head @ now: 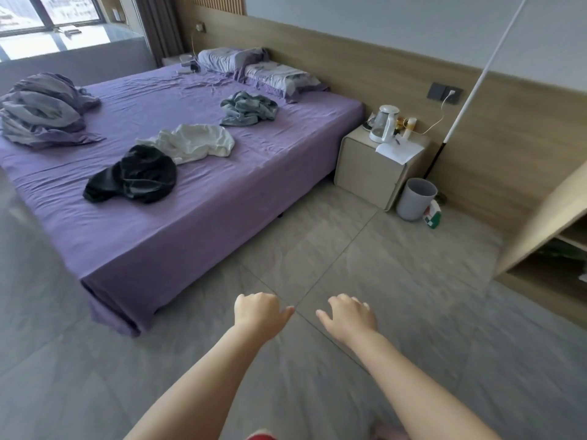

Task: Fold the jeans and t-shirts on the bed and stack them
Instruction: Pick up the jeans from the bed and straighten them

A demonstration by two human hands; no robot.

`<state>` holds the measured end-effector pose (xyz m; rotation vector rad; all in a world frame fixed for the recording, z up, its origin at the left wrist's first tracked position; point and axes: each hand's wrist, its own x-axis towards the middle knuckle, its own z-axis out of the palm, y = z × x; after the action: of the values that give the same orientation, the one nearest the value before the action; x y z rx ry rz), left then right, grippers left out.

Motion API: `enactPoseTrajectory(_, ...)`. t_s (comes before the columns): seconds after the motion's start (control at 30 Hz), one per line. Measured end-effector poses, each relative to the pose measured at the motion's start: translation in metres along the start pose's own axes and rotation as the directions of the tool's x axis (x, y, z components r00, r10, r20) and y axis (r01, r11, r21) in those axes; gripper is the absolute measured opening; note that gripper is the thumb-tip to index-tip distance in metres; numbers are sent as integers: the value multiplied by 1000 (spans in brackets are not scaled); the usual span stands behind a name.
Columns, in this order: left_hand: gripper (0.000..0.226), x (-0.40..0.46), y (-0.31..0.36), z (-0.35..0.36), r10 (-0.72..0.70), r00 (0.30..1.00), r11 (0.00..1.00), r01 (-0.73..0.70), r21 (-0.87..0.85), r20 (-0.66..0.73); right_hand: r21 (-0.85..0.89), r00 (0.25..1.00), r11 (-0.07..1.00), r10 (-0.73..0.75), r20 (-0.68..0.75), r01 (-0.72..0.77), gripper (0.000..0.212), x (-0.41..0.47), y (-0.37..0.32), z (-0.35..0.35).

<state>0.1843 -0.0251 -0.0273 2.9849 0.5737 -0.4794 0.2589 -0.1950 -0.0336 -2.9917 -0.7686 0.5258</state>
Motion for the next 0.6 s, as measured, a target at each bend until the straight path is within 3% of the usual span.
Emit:
enactPoseTrajectory(0.27,48,63,3,-26,-27,999,1000,27,7,38,-22,1000,1000,-12,-7,12,48,61,11,-25)
enactPoseTrajectory(0.6,50,192,-14,-63,74,997,995,-76,71,30,-5,996,996,90,-6,-90,49,165,12,-68)
